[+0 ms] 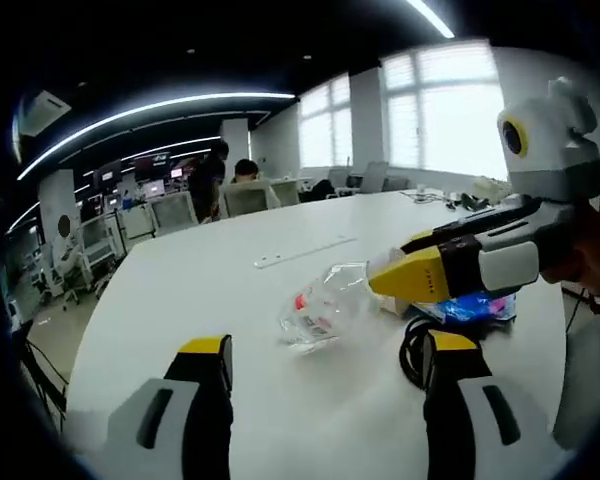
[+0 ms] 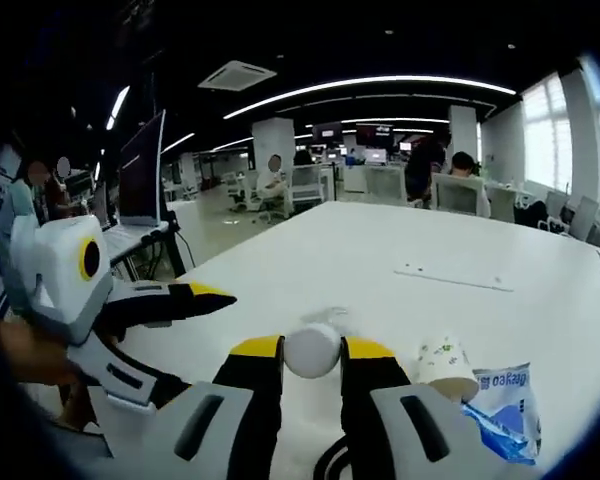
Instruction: Arrange the tabletop items into an orderly group along one side of the table until the central work area is clear of visible clutter.
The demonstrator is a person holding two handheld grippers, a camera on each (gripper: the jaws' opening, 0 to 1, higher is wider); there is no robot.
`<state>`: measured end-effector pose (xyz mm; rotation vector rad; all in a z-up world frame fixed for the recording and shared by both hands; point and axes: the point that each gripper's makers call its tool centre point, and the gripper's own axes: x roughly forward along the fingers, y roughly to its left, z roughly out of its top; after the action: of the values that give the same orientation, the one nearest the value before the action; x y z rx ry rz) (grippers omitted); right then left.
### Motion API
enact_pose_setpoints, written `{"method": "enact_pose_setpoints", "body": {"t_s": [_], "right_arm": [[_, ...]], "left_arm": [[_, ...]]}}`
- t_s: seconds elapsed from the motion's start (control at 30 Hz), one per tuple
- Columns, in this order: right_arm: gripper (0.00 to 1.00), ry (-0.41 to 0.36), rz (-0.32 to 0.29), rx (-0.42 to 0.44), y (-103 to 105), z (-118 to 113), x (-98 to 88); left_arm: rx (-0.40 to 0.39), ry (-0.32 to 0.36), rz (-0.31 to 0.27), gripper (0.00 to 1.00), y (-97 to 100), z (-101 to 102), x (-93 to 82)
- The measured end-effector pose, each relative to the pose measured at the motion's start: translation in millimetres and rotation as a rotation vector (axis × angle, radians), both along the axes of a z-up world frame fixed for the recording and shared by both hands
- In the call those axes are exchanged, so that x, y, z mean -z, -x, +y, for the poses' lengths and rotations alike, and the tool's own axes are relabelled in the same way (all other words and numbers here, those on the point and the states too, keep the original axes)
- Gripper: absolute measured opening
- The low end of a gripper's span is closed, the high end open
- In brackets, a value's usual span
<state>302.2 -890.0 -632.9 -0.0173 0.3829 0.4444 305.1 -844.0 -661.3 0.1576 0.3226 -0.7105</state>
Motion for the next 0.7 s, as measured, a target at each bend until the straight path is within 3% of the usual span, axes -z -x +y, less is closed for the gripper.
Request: {"method": "enact_pose_setpoints", "body": {"t_s": [0.27, 0.53, 0.7], "right_arm": [[0.18, 0.017, -0.036, -0.026, 0.6, 7.3, -11.5], [0.18, -0.025, -0.048, -0.026, -5.5, 10.9, -25.7], [0.17, -0.027, -0.069, -0.025, -11.8, 14.3, -34.9]], "left_arm": [[0.012, -0.032, -0.028, 0.75, -14.3, -16.8, 6.4], [0.017, -0.061, -0.039, 0.7, -22.7, -27.5, 10.6], [0.017, -0.093, -0.065, 0.58, -28.1, -32.4, 11.6]]}}
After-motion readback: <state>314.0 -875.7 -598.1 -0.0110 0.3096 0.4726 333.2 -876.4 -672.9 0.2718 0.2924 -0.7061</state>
